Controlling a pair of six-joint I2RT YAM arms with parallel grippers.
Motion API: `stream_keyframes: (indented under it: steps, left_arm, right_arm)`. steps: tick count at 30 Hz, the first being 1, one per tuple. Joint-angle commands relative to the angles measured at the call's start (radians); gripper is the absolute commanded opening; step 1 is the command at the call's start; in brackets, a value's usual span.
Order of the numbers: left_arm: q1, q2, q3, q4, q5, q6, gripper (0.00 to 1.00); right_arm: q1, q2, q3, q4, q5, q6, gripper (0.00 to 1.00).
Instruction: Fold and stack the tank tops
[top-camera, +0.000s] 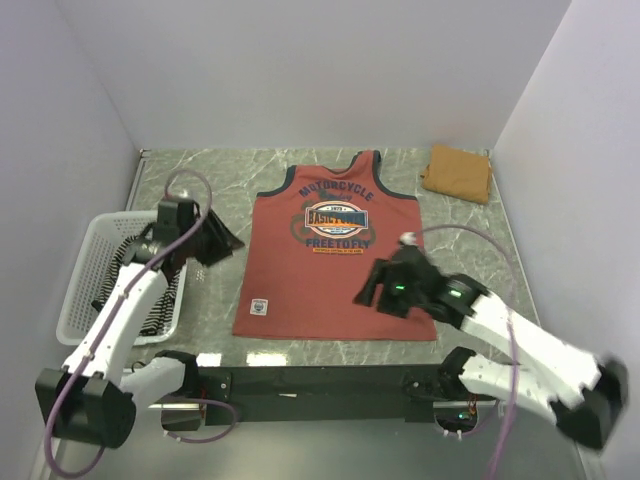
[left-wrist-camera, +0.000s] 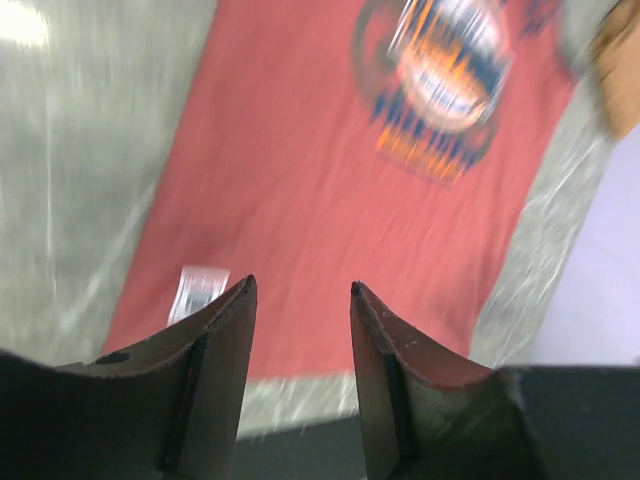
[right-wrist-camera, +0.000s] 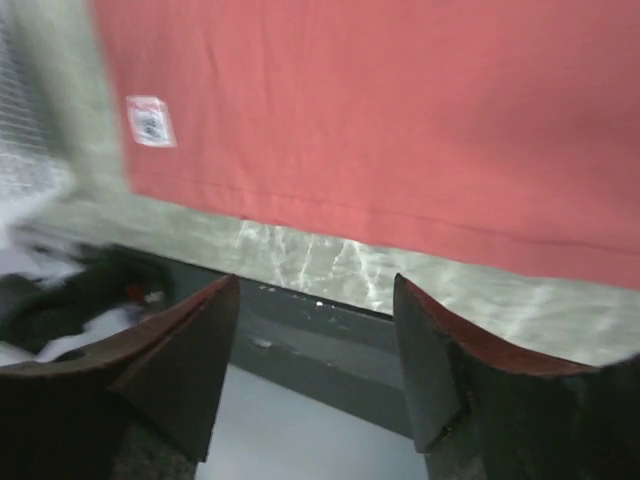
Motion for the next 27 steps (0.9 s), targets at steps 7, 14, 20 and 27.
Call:
stream_keyframes:
  steps: [7,14,20,27]
  left_arm:
    - [0.210,0.057,0.350,0.111,-0.025,0.042,0.47]
    - [0.228,0.113,0.547,0.094,0.018,0.026,0.47]
    - [0.240,0.129,0.545,0.115,0.044,0.038,0.46]
    - [0.257,0.127,0.481,0.149,0.071,0.043,0.45]
  right_arm:
    - [0.480,0.741,0.513,0.211,0.332,0.134,0.56]
    - [0.603,1.206,1.025,0.062,0.373,0.074,0.40]
    - [0.638,1.412,1.265,-0.051,0.390,0.027,0.33]
    - [0.640,1.480,1.298,-0.082,0.413,0.021,0.33]
